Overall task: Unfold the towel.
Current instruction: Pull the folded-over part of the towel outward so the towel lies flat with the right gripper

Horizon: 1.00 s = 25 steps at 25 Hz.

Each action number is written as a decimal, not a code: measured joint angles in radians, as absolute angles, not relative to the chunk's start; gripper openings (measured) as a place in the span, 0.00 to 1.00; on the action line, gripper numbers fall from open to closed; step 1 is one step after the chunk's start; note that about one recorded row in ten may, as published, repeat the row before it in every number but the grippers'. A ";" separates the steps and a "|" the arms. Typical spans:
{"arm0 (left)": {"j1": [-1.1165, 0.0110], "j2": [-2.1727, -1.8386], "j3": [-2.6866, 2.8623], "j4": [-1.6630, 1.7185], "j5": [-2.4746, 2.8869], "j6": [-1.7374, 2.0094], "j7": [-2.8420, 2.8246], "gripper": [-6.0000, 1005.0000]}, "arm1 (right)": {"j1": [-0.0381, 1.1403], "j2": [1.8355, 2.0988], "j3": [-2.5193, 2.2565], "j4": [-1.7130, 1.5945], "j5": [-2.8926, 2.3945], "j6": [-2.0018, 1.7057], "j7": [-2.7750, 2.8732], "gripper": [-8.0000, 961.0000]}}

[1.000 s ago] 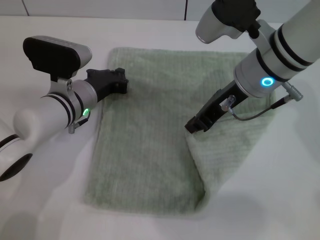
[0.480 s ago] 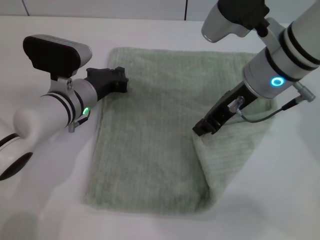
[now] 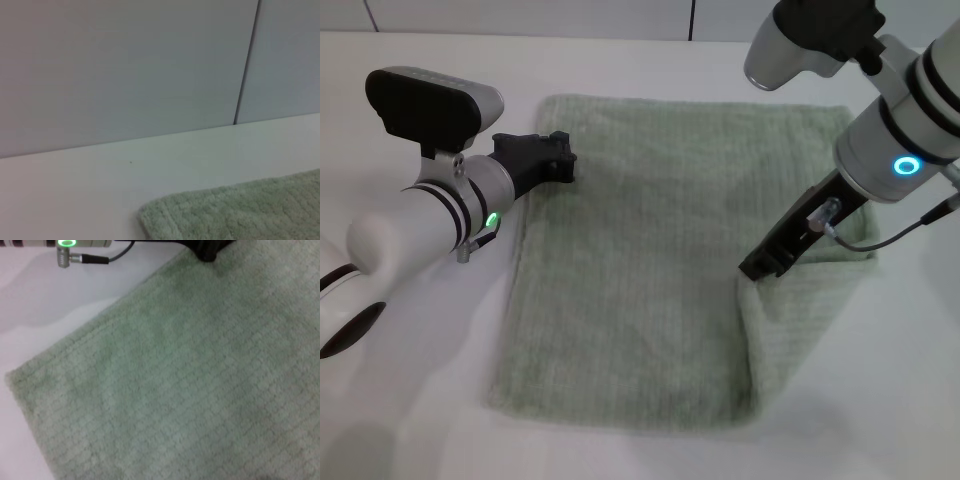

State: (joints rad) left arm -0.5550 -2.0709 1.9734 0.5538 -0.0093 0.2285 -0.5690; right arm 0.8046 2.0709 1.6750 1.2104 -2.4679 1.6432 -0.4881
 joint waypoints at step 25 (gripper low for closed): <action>-0.560 -2.071 1.973 0.553 -0.009 0.218 -0.567 0.00 | 0.792 2.071 1.671 1.269 -2.493 1.766 -0.421 0.06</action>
